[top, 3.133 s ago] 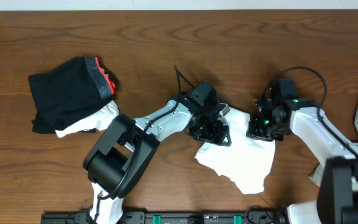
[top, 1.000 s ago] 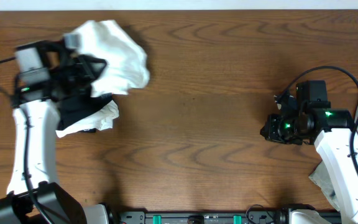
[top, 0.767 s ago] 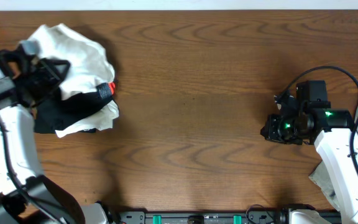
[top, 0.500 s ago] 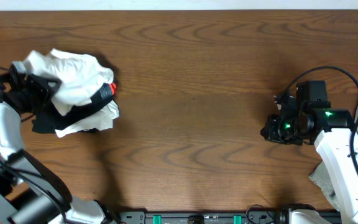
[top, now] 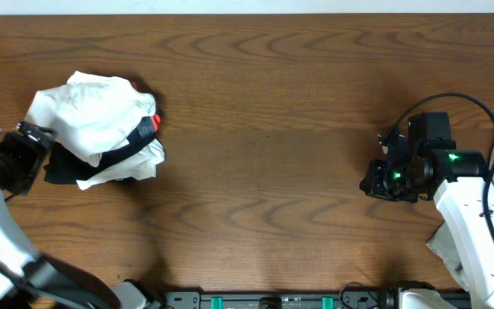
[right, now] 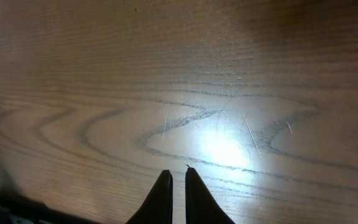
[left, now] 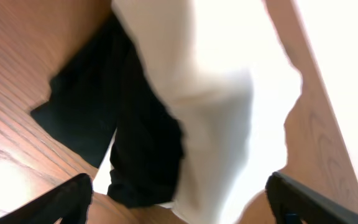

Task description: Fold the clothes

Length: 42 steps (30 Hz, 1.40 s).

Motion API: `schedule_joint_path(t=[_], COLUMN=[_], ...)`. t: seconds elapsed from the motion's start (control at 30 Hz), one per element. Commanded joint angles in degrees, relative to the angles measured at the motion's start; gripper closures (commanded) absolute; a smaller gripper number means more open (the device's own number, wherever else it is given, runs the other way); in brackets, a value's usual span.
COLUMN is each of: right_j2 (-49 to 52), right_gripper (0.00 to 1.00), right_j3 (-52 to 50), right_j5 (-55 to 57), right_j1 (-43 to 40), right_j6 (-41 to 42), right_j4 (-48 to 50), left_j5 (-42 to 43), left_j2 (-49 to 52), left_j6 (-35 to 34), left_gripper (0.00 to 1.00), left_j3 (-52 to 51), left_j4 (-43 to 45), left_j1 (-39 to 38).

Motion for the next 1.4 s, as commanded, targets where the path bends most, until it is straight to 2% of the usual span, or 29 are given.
schedule_joint_path(t=[0.0, 0.1, 0.17, 0.3, 0.37, 0.53, 0.7, 0.73, 0.83, 0.87, 0.93, 0.97, 1.17, 1.37], right_j2=[-0.37, -0.50, -0.98, -3.56, -5.57, -11.98, -17.55, -18.23, -20.81, -21.79, -23.87, -25.11, -30.51, -31.71], right_gripper=[0.91, 0.91, 0.90, 0.82, 0.79, 0.48, 0.21, 0.16, 0.13, 0.13, 0.01, 0.01, 0.01, 0.01], right_j3=[0.68, 0.68, 0.70, 1.55, 2.60, 6.93, 10.29, 10.82, 12.72, 13.22, 13.81, 13.88, 13.88, 13.86], right_j5=[-0.17, -0.17, -0.20, -0.68, -1.62, -2.12, -2.16, -2.47, -8.13, -10.10, -12.79, -13.88, -15.23, -15.23], right_j1=[-0.11, -0.13, -0.42, -2.21, -3.58, -7.32, -8.20, -8.20, -8.20, -8.20, -8.20, -8.20, -8.20, -8.20], right_j6=[-1.29, -2.40, -2.80, -2.84, -3.13, -3.26, -3.28, -3.39, -10.34, -11.32, -11.34, -11.02, -2.78, 6.47], right_j4=[0.09, 1.01, 2.38, 3.26, 2.89, 0.98, 0.83, 1.03, 1.09, 0.96, 1.09, 1.40, 1.57, 1.57], left_j5=[2.05, 8.31, 12.76, 12.26, 8.76, -2.19, -15.72, -18.05, -23.91, -25.42, -28.52, -28.59, -28.52, -28.52], left_j2=[-7.58, -13.42, -17.16, -23.39, -25.70, -30.29, -31.39, -31.28, -31.17, -31.17, -31.17, -31.17, -31.17, -31.17], left_j6=[0.17, 0.83, 3.37, 10.78, 11.19, 16.13, 16.35, 15.67, 13.81, 13.84, 13.86, 13.88, 13.88, 13.86], left_gripper=[0.06, 0.07, 0.13, 0.18, 0.19, 0.18, 0.18, 0.13, 0.01, 0.02, 0.02, 0.02, 0.02, 0.02], left_j3=[1.22, 1.22, 1.22, 1.22, 1.22, 1.22, 1.20, 1.20, 1.20, 1.20, 1.20, 1.16, 1.16, 1.16], left_j4=[-1.25, -3.28, -5.22, -11.17, -13.27, -20.76, -28.04, -28.63, -29.11, -29.05, -29.29, -29.29, -29.24, -29.29], left_j1=[-0.42, -2.84, -6.97, -19.06, -25.00, -41.90, -56.04, -57.86, -61.75, -62.25, -62.47, -62.47, -62.47, -62.47])
